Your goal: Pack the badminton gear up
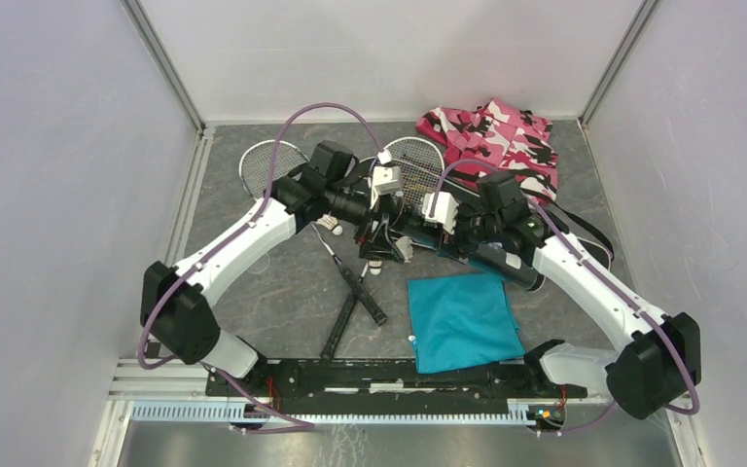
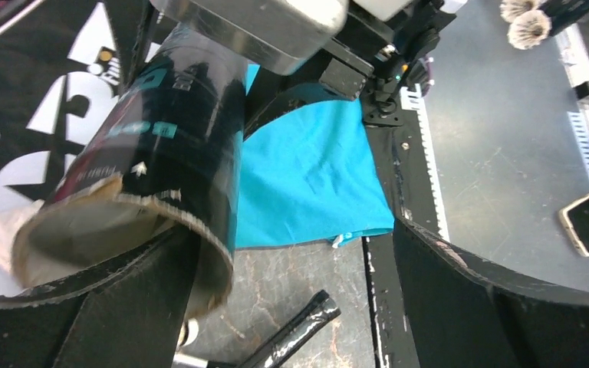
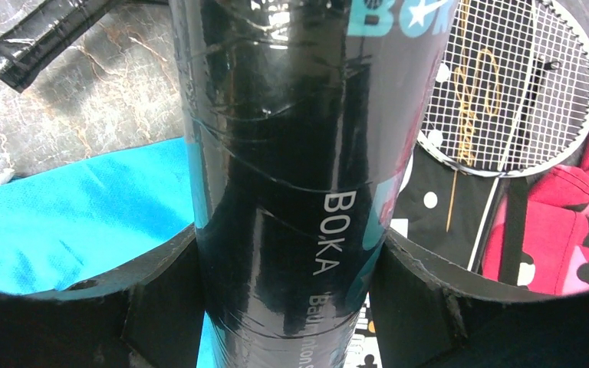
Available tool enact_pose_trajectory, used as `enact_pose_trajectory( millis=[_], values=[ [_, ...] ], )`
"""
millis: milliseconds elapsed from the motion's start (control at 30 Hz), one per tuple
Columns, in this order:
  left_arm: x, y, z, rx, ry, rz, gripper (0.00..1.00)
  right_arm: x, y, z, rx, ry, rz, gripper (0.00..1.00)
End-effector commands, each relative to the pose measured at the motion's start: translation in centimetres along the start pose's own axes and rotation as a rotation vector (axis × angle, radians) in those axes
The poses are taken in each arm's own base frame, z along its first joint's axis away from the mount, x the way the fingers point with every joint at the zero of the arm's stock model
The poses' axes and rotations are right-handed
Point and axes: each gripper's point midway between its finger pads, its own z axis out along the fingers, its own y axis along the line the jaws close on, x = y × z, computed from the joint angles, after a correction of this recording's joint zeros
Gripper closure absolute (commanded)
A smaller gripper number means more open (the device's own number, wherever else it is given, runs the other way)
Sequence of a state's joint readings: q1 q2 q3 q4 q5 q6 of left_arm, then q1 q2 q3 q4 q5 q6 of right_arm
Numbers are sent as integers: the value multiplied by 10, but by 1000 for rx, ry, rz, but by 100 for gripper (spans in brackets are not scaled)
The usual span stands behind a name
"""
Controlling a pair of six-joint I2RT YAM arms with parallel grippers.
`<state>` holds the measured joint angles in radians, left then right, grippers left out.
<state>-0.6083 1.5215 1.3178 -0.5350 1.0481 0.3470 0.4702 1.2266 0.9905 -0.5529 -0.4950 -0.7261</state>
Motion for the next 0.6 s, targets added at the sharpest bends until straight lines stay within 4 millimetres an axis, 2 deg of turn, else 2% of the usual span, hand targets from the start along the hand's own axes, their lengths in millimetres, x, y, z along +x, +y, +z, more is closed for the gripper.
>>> enact_pose_trajectory(
  millis=[0,167,267,400,467,567],
  values=[
    [-20,-1,-31,-161,18,159,0,-5,-18,-15,106,-7,-28,74],
    [-31,2,-64,-272,-7,205,0,15,-21,-18,125,52,6,73],
    [-35,16,-92,-351,-47,185,0,23,-23,-20,131,60,23,73],
    [-24,59,-138,-513,-81,100,0,26,-23,-22,136,59,31,73],
    [-8,87,-159,-591,-72,29,2,27,-21,-21,128,58,30,73],
    [23,124,-179,-651,-19,-83,5,29,-19,-19,118,60,31,72]
  ],
)
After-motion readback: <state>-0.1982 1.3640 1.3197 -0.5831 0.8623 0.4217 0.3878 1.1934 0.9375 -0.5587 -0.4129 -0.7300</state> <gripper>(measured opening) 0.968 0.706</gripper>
